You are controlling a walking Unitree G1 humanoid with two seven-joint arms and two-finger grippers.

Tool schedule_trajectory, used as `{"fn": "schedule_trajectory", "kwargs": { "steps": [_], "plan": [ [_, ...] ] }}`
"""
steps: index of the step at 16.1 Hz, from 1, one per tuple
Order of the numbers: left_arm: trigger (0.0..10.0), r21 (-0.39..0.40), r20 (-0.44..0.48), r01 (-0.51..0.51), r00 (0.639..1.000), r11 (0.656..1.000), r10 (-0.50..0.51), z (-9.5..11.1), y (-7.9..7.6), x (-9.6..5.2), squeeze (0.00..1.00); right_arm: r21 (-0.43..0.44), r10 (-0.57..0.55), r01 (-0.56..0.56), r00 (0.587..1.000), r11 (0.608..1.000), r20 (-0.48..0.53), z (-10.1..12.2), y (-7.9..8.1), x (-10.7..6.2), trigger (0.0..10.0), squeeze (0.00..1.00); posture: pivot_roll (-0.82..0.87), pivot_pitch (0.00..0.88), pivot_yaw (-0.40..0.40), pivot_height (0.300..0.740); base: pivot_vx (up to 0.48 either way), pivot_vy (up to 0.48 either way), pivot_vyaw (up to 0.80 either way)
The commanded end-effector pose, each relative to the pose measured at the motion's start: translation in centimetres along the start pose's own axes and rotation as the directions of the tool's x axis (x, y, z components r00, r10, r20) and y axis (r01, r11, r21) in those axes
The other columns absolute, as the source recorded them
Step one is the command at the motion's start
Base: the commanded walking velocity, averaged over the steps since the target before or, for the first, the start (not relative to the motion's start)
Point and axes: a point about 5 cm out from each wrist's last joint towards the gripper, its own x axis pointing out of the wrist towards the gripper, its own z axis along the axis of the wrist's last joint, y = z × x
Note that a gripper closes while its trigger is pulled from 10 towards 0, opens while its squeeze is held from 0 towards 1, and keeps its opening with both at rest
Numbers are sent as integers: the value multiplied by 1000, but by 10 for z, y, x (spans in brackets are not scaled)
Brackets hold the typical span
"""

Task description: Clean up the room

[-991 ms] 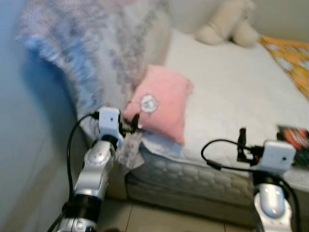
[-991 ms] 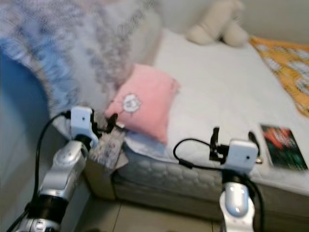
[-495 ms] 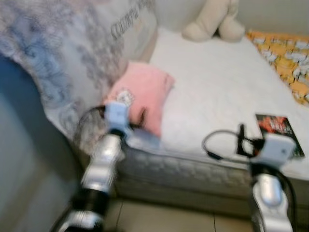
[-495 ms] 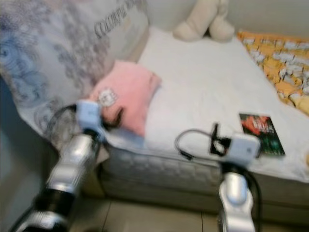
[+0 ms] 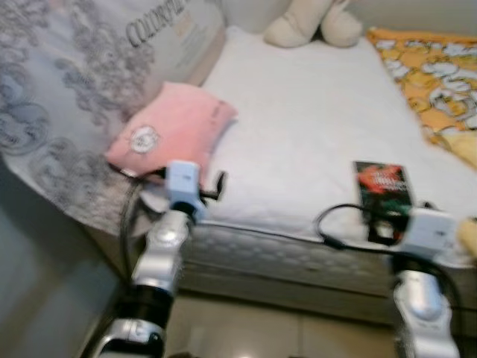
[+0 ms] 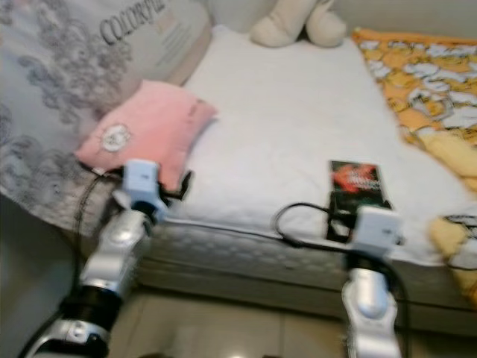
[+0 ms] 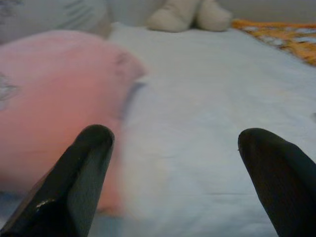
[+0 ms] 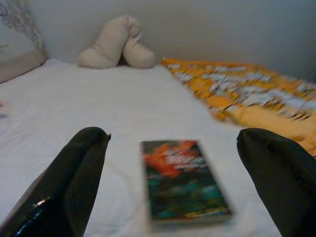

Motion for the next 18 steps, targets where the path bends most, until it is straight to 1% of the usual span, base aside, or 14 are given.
{"fn": "schedule_trajectory", "kwargs": {
  "steps": [1, 2, 6, 8, 9, 10, 11, 12, 13, 14, 15, 16, 17, 18],
  "plan": [
    [10000, 32, 20, -20, 1000, 999, 19, 5, 9, -1, 0, 24, 36, -37, 999, 999, 4, 1, 9, 0, 10000, 0, -46, 0, 8, 736, 0, -428, 0],
    [10000, 48, 32, -8, 999, 999, 6, 8, 8, 0, 0, 27, 37, -38, 999, 999, 4, 0, 11, 1, 10000, 0, -42, 0, 10, 736, 0, -424, 0],
    [10000, 45, 53, 14, 998, 999, -16, 14, 5, 7, 0, 32, 43, -43, 999, 999, 7, 0, 16, 9, 10000, 0, -29, 0, 14, 736, 0, -426, 0],
    [10000, 36, 58, 16, 998, 999, -19, 14, 9, 5, 0, 32, 46, -46, 999, 998, 11, 1, 16, 9, 10000, 0, -32, 0, 16, 736, 0, -428, 0],
    [10000, 55, 64, 34, 997, 998, -38, 13, 16, -2, 0, 30, 49, -49, 999, 998, 11, 2, 15, 4, 10000, 0, -31, 0, 15, 736, 0, -428, 0],
    [10000, 95, 47, 82, 995, 992, -87, 6, 28, -22, 0, 16, 60, -60, 998, 998, -4, 1, 10, -12, 10000, 0, -27, 0, 14, 736, 0, -424, 0],
    [10000, 96, 13, 121, 992, 988, -123, -2, 36, -40, 0, -13, 76, -76, 997, 997, -19, 0, 4, -30, 10000, 0, -24, 0, 16, 736, 0, -424, 0],
    [10000, 88, -9, 140, 990, 986, -139, -6, 40, -51, 0, -28, 63, -65, 997, 998, -42, -3, -3, -47, 10000, 0, -27, 0, 11, 736, 0, -416, 0],
    [10000, 84, -11, 135, 991, 987, -134, -7, 40, -52, 0, -34, 55, -57, 997, 998, -54, -4, -5, -52, 10000, 0, -27, 0, 9, 736, 0, -416, 0],
    [10000, 96, -3, 116, 993, 989, -116, -7, 36, -47, 0, -36, 43, -45, 997, 998, -69, -8, -7, -54, 10000, 0, -34, 0, 11, 736, 0, -420, 0],
    [10000, 92, -16, 109, 994, 990, -108, -8, 33, -42, 0, -31, 40, -42, 997, 999, -70, -9, -6, -51, 10000, 0, -40, 0, 16, 736, 0, 0, 0],
    [10000, 73, 19, 139, 990, 988, -141, -2, 20, -33, 0, -36, 43, -45, 998, 998, -41, -4, -2, -42, 10000, 0, -43, 0, 18, 736, 0, 0, 0],
    [10000, 69, 30, 157, 987, 985, -160, 2, 17, -32, 0, -35, 44, -45, 999, 998, -31, -1, -1, -40, 10000, 0, -52, 0, 25, 736, 0, 0, 0],
    [10000, 35, 42, 171, 984, 985, -173, 6, 14, -30, 0, -40, 44, -45, 999, 998, -20, 2, -1, -37, 10000, 0, -62, 0, 33, 736, 480, 0, 0]
  ]
}}
